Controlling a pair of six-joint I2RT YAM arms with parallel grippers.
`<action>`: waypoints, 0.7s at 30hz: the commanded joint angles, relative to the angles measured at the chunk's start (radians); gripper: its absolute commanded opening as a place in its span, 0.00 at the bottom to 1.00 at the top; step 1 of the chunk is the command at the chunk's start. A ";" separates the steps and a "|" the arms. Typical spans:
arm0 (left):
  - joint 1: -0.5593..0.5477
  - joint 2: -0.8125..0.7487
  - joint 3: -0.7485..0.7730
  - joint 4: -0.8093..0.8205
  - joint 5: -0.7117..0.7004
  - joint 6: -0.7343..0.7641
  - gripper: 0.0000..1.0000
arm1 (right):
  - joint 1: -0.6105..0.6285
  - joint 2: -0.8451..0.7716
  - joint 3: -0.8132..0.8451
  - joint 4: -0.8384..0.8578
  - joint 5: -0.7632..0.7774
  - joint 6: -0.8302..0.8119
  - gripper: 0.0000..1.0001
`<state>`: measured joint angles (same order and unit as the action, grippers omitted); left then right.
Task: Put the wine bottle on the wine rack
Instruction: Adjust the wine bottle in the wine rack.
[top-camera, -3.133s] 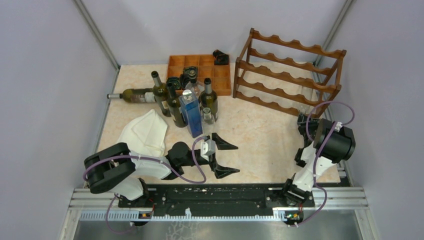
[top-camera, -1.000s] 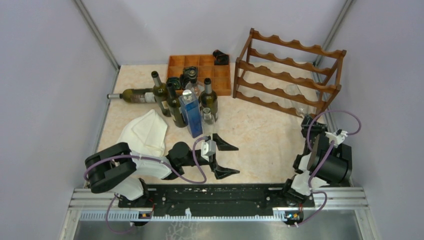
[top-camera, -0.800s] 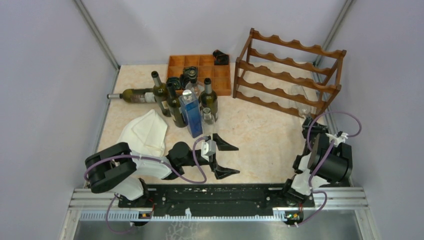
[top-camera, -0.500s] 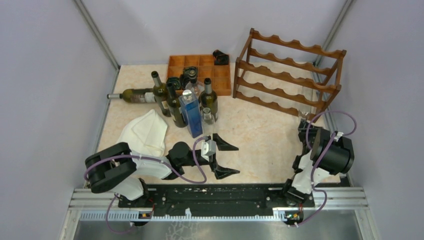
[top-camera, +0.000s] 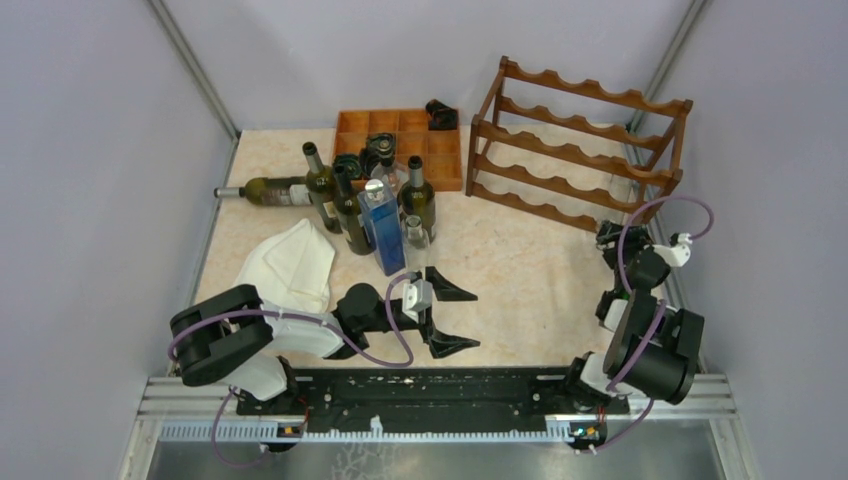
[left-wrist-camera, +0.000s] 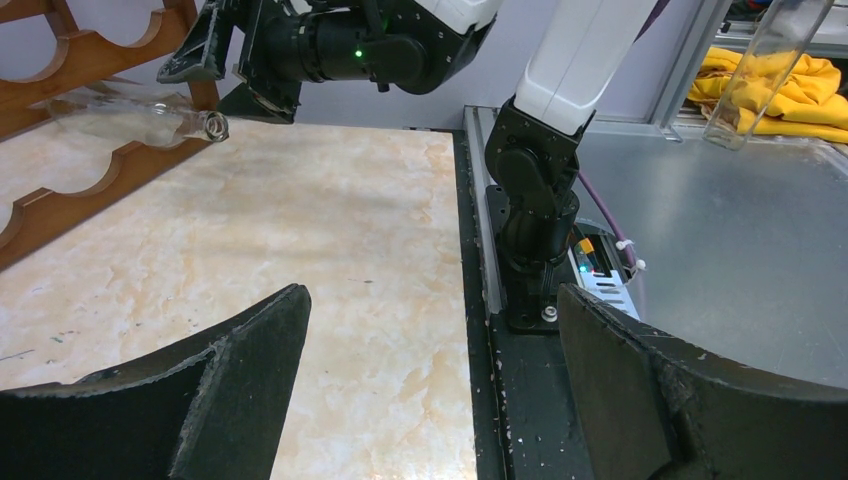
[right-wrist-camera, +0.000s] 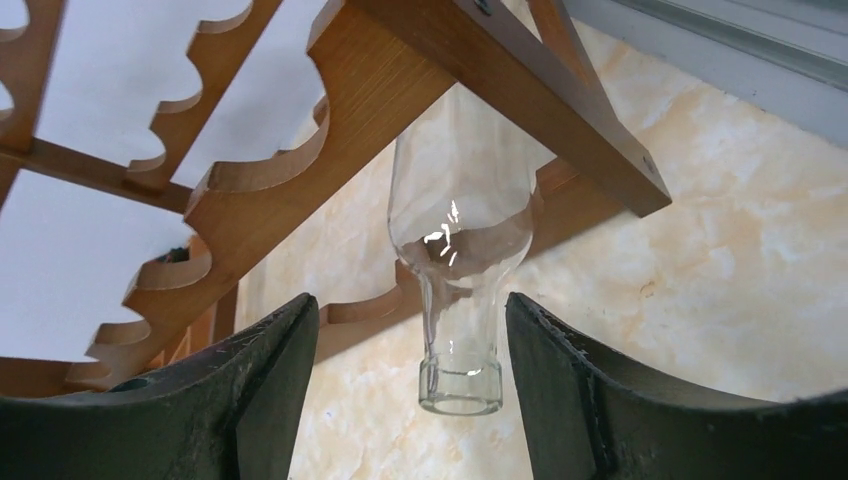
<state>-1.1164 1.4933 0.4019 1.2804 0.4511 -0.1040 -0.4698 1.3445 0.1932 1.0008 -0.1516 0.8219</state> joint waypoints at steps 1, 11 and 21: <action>0.004 0.004 0.019 0.047 0.020 0.000 0.99 | -0.004 0.011 0.069 -0.133 0.000 -0.054 0.68; 0.004 0.004 0.019 0.045 0.013 0.004 0.99 | -0.005 0.145 0.124 -0.079 -0.009 -0.059 0.68; 0.003 0.009 0.019 0.043 0.010 0.006 0.99 | -0.004 0.255 0.131 0.074 -0.022 0.023 0.68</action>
<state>-1.1164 1.4933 0.4019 1.2804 0.4507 -0.1036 -0.4698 1.5589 0.2920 0.9524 -0.1619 0.8101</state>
